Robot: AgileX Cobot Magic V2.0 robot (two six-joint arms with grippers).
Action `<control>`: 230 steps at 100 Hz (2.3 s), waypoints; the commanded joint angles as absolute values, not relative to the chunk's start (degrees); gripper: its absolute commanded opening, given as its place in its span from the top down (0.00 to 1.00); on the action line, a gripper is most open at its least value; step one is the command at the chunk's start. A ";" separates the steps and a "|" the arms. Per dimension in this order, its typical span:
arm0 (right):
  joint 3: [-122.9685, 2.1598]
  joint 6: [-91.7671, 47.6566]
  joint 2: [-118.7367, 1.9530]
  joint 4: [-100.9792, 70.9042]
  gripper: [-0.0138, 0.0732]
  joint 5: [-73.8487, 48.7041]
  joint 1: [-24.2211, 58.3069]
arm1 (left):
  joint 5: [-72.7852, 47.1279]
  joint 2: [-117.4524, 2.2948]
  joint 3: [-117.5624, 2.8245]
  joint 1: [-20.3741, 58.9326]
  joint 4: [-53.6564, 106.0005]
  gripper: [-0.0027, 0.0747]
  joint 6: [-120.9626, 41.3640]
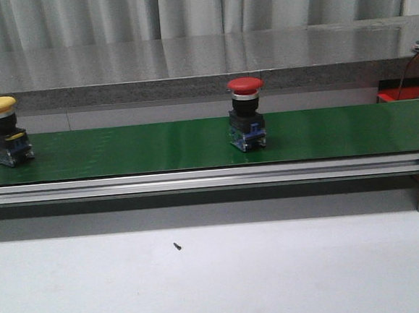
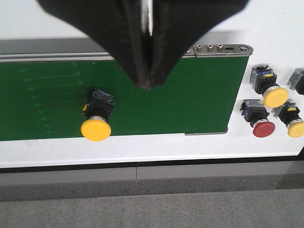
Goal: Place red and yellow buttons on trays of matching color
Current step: 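Lower the right gripper toward the red button on the belt, then close the right gripper on the red button and lift it, then carry the red button into the red tray and open the right gripper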
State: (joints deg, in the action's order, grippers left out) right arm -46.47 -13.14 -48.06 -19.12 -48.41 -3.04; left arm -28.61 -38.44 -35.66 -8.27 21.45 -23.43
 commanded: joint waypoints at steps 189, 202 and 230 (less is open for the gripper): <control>-101.95 -18.63 -99.79 -14.64 0.64 -65.10 -2.59 | -24.51 -38.73 -37.28 -7.88 22.79 0.99 -23.56; -104.20 -17.13 -99.91 -14.64 0.64 -64.64 -11.34 | -24.51 -38.73 -37.28 -7.88 22.79 0.99 -23.56; -104.55 -16.84 -104.52 -14.63 0.64 -59.73 -24.14 | -24.51 -38.73 -37.28 -7.88 22.79 0.99 -23.56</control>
State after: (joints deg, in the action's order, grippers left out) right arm -102.76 -16.83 -105.15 -13.65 -63.08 -21.63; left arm -28.52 -38.44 -35.66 -8.27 21.50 -23.55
